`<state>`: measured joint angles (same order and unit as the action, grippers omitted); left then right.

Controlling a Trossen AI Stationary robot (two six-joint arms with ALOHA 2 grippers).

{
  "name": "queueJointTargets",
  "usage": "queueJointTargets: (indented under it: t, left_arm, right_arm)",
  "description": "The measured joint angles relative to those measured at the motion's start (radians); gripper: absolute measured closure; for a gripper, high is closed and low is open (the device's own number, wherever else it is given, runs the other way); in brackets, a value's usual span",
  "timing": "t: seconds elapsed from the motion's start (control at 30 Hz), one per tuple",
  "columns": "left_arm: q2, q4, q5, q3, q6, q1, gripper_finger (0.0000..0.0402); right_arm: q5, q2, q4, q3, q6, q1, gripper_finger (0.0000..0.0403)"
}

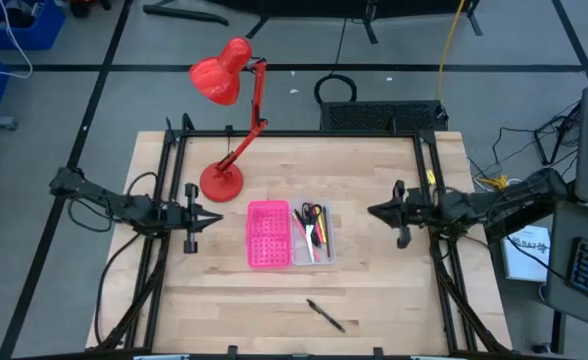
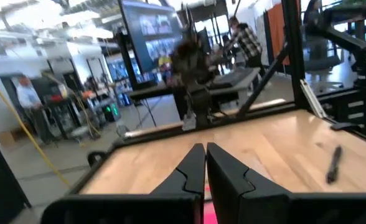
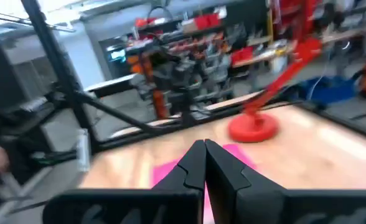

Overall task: Pick & place school supplies into a supply box
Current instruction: Put the black pen into the pink supply box

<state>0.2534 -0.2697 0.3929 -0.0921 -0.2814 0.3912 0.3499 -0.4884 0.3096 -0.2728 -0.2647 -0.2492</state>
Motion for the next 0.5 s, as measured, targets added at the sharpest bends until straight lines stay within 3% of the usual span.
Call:
queueJointTargets:
  t: [0.17, 0.37, 0.5]
  left_arm:
    - [0.035, 0.021, 0.000, 0.000, 0.052, 0.000, 0.0377]
    - [0.077, 0.021, -0.016, 0.000, 0.125, 0.000, 0.0376]
    - [0.091, 0.026, -0.055, 0.000, 0.134, 0.001, 0.0376]
  right_arm:
    - [0.173, -0.359, -0.341, -0.334, -0.176, -0.163, 0.0403]
    - [0.163, -0.795, -0.834, -0.808, -0.555, -0.287, 0.0403]
    - [0.045, -1.043, -1.133, -1.104, -0.799, -0.324, 0.0403]
